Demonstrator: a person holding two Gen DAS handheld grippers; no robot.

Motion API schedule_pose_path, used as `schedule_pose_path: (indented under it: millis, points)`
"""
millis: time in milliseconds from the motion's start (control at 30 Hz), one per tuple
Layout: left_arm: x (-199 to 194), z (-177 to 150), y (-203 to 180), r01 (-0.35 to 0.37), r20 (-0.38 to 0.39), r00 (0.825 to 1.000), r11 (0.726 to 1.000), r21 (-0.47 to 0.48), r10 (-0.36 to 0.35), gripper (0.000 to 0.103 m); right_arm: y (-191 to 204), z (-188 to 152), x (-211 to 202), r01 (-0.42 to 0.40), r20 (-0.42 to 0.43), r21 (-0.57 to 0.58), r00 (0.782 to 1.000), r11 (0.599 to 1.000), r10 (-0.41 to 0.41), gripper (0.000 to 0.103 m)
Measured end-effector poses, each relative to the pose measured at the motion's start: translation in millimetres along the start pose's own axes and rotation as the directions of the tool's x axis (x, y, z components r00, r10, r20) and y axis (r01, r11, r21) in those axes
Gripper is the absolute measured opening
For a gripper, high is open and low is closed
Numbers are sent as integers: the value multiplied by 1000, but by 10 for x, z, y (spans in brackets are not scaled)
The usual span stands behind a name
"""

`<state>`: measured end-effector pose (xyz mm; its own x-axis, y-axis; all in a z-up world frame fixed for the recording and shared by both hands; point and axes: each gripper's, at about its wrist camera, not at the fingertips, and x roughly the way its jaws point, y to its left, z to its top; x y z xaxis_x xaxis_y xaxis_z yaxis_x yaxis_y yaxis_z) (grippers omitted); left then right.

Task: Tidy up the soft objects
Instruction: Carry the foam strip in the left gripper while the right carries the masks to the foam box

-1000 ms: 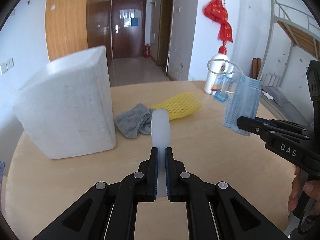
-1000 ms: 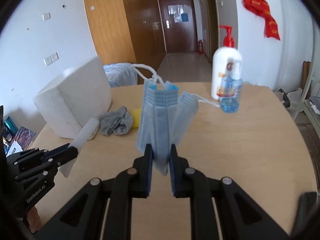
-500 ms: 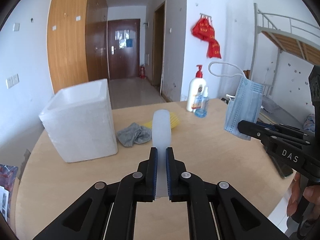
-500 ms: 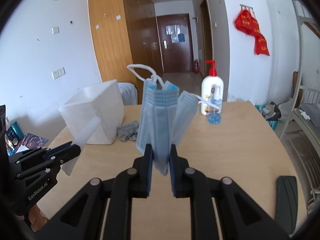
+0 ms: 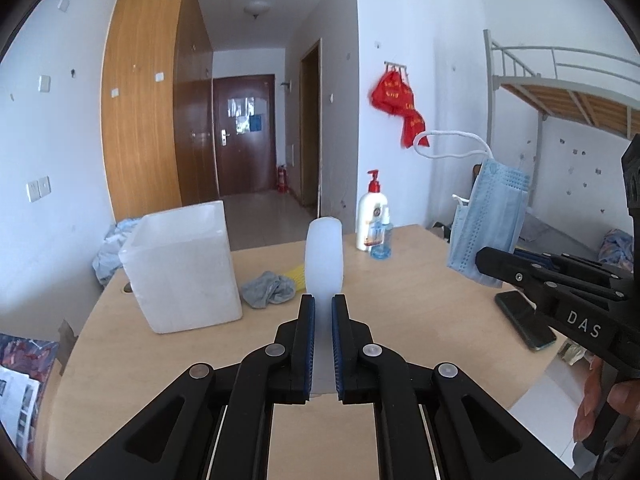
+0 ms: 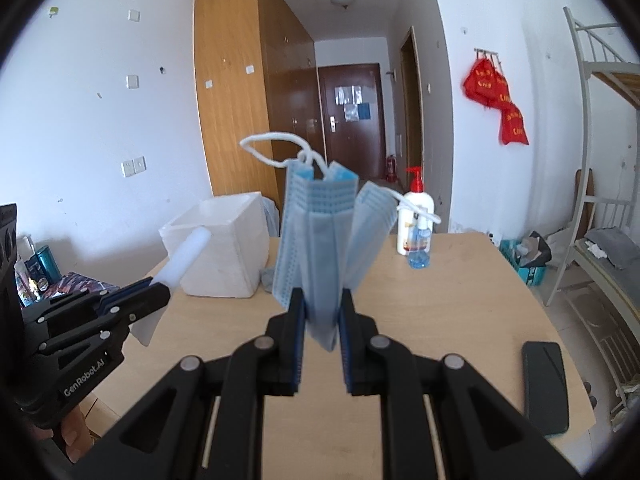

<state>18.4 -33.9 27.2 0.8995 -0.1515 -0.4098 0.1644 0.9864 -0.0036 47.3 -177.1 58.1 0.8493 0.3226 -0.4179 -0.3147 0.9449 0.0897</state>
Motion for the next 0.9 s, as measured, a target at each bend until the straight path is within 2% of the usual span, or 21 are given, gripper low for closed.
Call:
schedule_pose_path:
  millis: [333, 900]
  points:
    - [-418, -89, -88, -9, 61, 998, 1000, 14, 8, 9, 3, -63, -309, -7, 58, -22, 998, 1000, 8, 19]
    - [-520, -89, -24, -55, 80, 995, 998, -4, 55, 9, 1, -120, -323, -32, 68, -48, 997, 998, 36, 19]
